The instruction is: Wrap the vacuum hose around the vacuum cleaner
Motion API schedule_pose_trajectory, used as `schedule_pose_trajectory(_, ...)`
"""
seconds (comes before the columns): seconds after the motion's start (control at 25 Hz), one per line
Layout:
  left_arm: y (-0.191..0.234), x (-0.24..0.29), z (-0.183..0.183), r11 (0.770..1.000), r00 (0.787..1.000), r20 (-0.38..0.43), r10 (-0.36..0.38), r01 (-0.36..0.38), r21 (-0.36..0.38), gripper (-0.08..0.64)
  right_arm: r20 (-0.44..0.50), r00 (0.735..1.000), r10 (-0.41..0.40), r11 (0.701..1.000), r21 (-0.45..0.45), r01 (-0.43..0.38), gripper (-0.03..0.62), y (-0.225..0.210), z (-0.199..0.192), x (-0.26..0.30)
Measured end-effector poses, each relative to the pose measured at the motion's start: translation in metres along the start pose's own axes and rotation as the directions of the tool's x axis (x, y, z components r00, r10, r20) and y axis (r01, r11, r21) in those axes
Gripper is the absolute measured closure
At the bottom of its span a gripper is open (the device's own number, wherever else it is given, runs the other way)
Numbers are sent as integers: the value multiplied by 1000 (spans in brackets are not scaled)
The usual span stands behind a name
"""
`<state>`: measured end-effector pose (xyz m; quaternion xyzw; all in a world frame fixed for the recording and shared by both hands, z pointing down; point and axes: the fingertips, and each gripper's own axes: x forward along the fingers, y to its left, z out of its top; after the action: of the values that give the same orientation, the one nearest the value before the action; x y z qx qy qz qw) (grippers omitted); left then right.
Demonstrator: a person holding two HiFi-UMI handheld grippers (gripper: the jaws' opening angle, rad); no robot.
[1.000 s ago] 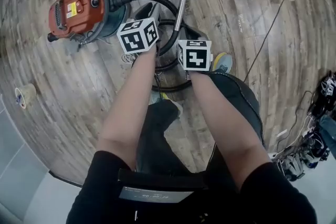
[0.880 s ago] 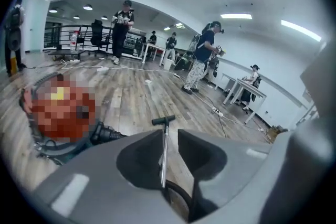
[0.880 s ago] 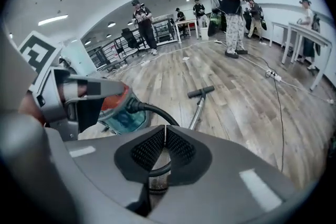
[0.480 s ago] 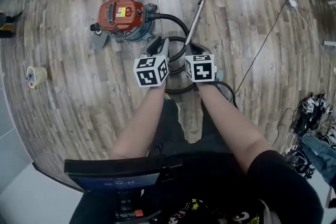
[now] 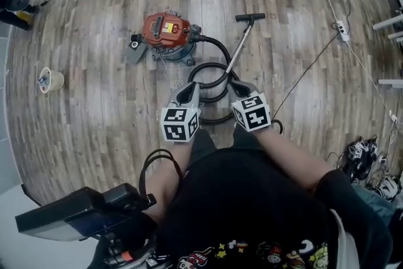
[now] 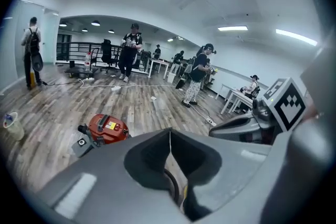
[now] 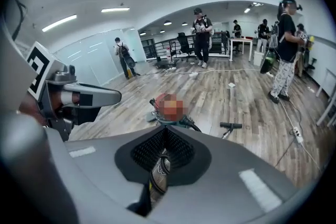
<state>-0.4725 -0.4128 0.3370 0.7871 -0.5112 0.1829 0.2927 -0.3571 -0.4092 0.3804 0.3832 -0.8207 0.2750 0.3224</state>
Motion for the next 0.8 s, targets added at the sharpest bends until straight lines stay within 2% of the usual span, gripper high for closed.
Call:
schedule_pose_trajectory(0.2,19,-73,28,993,989,100,105,-109,39,552,126,992,-12,996,-81,23,572,8,49,-53)
schedule_pose_trajectory(0.36,31,-102,49,980,973,166,163,-179,86,552,227,973,-50,992,-105,75,571,-3,82,-76)
schedule_pose_trajectory(0.52,42,-105,64,973,962,197,187,-209,95,554,253,965,-75,991,-88,100,571,-14,91,-77)
schedule_pose_trajectory(0.8,35,-96,76,972,959,215,183,-210,106,554,254,965,-70,992,-87,95,572,-17,91,-73)
